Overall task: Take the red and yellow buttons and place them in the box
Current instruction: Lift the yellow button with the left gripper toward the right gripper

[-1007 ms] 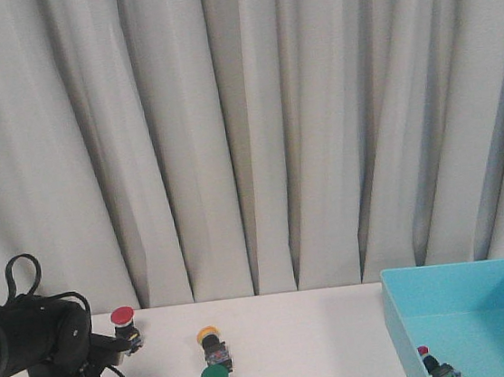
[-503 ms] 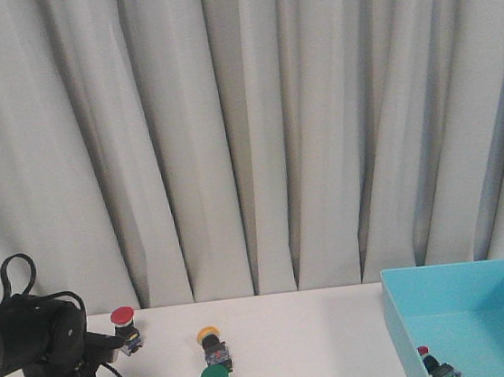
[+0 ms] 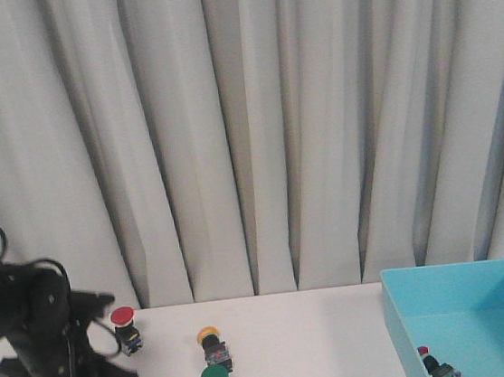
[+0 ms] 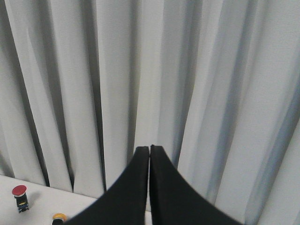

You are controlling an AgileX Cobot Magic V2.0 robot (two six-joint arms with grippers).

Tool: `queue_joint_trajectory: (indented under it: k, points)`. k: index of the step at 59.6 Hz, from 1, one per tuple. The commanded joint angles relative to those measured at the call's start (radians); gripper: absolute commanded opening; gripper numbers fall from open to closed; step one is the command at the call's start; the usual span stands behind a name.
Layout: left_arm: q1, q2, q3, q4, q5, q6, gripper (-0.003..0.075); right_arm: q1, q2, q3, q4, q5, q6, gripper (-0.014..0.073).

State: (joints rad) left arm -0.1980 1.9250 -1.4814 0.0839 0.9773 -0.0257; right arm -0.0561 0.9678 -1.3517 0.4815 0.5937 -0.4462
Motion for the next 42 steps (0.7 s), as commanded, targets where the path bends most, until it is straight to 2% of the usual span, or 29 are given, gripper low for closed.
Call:
queue_joint_trajectory:
  k: [1,17,24,30,36,42]
  points:
    - [-0.005,-0.102,-0.095,-0.074,0.011,-0.010,-0.0006,-0.003,0.007,-0.026,0.022,-0.074,-0.007,-0.0008]
    - [-0.005,-0.208,-0.269,-0.313,0.078,0.100,-0.0006,-0.003,0.030,-0.026,0.130,-0.092,-0.007,-0.0008]
    - [-0.005,-0.246,-0.316,-0.425,0.094,0.137,-0.0006,-0.003,0.033,-0.026,0.238,-0.099,-0.010,-0.0008]
    - [-0.005,-0.274,-0.346,-0.541,0.112,0.203,-0.0006,-0.003,0.044,-0.026,0.224,-0.079,-0.037,-0.0007]
    - [-0.005,-0.293,-0.367,-0.637,0.124,0.267,-0.0004,-0.003,0.072,-0.026,0.225,0.002,-0.178,0.0001]
    - [-0.006,-0.310,-0.378,-0.727,0.108,0.286,-0.0001,-0.003,0.121,-0.026,0.246,0.076,-0.309,0.0055]
